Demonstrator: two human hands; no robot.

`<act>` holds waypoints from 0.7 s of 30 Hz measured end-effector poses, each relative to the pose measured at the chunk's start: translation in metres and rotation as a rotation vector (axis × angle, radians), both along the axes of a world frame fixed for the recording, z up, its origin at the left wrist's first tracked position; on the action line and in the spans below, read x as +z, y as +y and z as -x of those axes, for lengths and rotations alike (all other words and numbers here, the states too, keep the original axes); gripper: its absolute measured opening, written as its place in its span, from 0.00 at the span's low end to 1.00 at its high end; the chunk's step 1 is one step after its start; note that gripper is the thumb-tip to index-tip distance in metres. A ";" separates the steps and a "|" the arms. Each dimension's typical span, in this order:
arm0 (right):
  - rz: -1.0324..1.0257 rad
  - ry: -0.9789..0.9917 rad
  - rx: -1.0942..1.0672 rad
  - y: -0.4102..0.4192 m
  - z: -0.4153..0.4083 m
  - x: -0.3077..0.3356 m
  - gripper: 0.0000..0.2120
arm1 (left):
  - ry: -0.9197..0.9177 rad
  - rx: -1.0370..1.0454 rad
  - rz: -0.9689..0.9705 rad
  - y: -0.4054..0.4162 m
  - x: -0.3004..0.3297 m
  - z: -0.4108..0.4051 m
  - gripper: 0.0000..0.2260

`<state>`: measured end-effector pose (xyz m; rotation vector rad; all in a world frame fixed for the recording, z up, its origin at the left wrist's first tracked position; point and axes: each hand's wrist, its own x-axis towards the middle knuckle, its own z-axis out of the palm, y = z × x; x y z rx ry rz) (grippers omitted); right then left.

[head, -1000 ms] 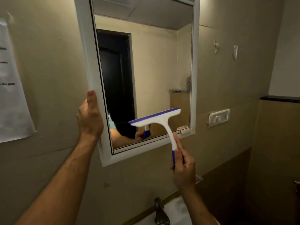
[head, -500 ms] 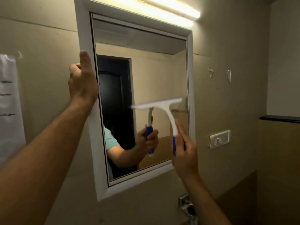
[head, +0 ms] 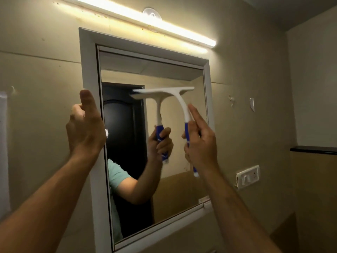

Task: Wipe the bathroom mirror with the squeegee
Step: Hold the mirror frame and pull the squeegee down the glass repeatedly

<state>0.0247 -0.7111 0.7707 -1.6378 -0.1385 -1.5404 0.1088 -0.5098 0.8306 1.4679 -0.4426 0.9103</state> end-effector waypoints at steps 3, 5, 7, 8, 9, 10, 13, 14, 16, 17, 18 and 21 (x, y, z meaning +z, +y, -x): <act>0.028 -0.038 -0.008 -0.003 -0.005 0.026 0.18 | -0.001 0.005 -0.007 0.001 0.000 -0.002 0.32; 0.010 -0.024 0.021 -0.007 -0.005 0.013 0.18 | -0.002 0.005 -0.008 0.002 -0.001 -0.004 0.32; -0.026 -0.015 0.051 -0.011 -0.004 -0.020 0.18 | -0.008 0.002 0.000 0.002 -0.001 -0.006 0.32; -0.043 -0.013 0.059 -0.013 -0.003 -0.038 0.19 | -0.014 0.003 0.003 0.002 -0.002 -0.007 0.32; -0.054 -0.011 0.066 -0.014 -0.003 -0.052 0.19 | -0.017 0.002 0.005 0.002 -0.002 -0.007 0.32; -0.066 -0.010 0.079 -0.015 -0.002 -0.062 0.19 | -0.016 0.000 0.007 0.002 -0.002 -0.007 0.32; -0.092 -0.012 0.138 -0.013 0.001 -0.047 0.21 | -0.008 -0.012 0.014 0.003 -0.002 -0.006 0.34; -0.091 -0.024 0.152 -0.010 0.003 -0.032 0.22 | -0.007 -0.012 0.015 0.003 -0.001 -0.005 0.34; -0.081 -0.056 0.145 -0.006 0.003 0.002 0.22 | -0.003 -0.009 0.020 0.003 0.000 -0.004 0.33; -0.083 -0.068 0.134 -0.005 0.002 0.019 0.21 | -0.002 -0.009 0.021 0.003 0.000 -0.004 0.33; -0.090 -0.075 0.123 -0.006 0.000 0.033 0.21 | -0.004 -0.006 0.018 0.002 0.000 -0.005 0.32; -0.100 -0.069 0.093 -0.008 -0.006 0.051 0.21 | -0.002 -0.001 0.010 0.001 0.000 -0.007 0.32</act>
